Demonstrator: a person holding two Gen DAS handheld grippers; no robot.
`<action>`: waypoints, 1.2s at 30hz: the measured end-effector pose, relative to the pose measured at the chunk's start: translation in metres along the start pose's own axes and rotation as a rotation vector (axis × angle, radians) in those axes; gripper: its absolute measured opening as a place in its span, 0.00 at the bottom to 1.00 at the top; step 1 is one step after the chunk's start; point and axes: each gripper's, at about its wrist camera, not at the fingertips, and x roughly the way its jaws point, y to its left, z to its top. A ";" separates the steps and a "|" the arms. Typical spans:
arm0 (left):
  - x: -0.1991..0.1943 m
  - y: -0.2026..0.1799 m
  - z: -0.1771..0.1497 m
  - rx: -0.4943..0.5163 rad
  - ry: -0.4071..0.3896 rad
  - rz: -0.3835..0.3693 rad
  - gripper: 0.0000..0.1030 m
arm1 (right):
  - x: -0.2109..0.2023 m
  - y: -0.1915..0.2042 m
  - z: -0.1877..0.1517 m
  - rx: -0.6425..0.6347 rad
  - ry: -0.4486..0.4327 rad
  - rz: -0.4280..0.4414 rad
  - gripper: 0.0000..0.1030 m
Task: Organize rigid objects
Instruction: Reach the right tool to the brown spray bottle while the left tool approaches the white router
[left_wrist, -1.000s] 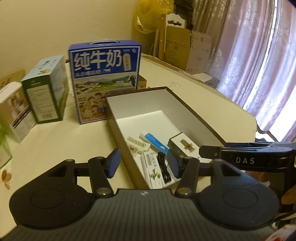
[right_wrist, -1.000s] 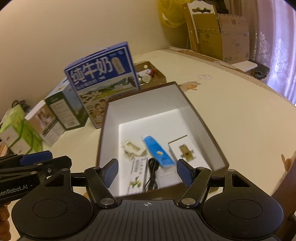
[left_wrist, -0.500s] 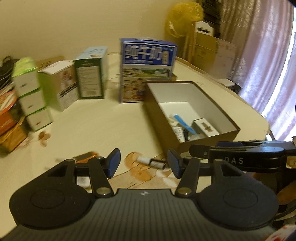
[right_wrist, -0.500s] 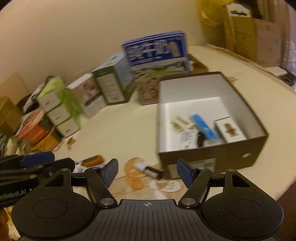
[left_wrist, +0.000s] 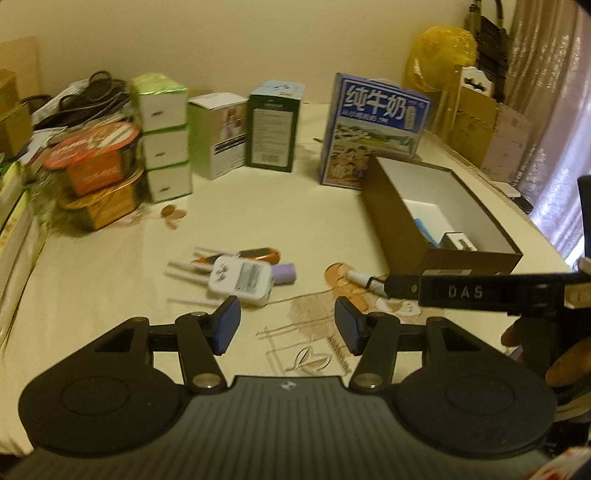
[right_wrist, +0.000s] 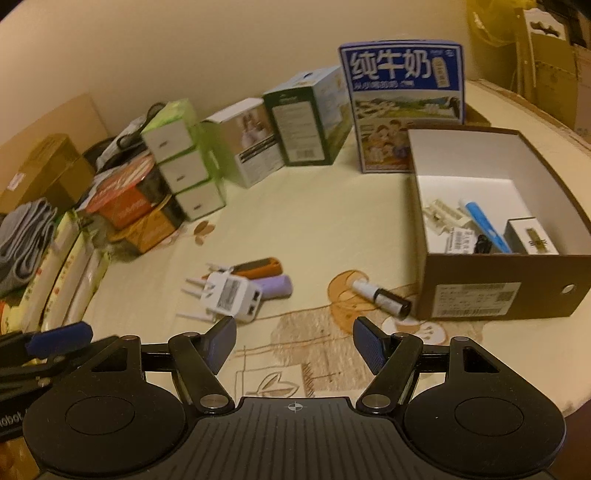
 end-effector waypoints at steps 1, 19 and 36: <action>-0.002 0.002 -0.003 -0.005 0.001 0.006 0.50 | 0.001 0.002 -0.001 -0.006 0.004 0.000 0.65; 0.003 0.019 -0.015 -0.045 0.019 0.052 0.50 | 0.021 0.014 -0.013 -0.069 0.072 0.009 0.65; 0.108 0.018 -0.010 -0.011 0.111 0.038 0.50 | 0.080 -0.033 -0.009 -0.102 0.031 0.020 0.65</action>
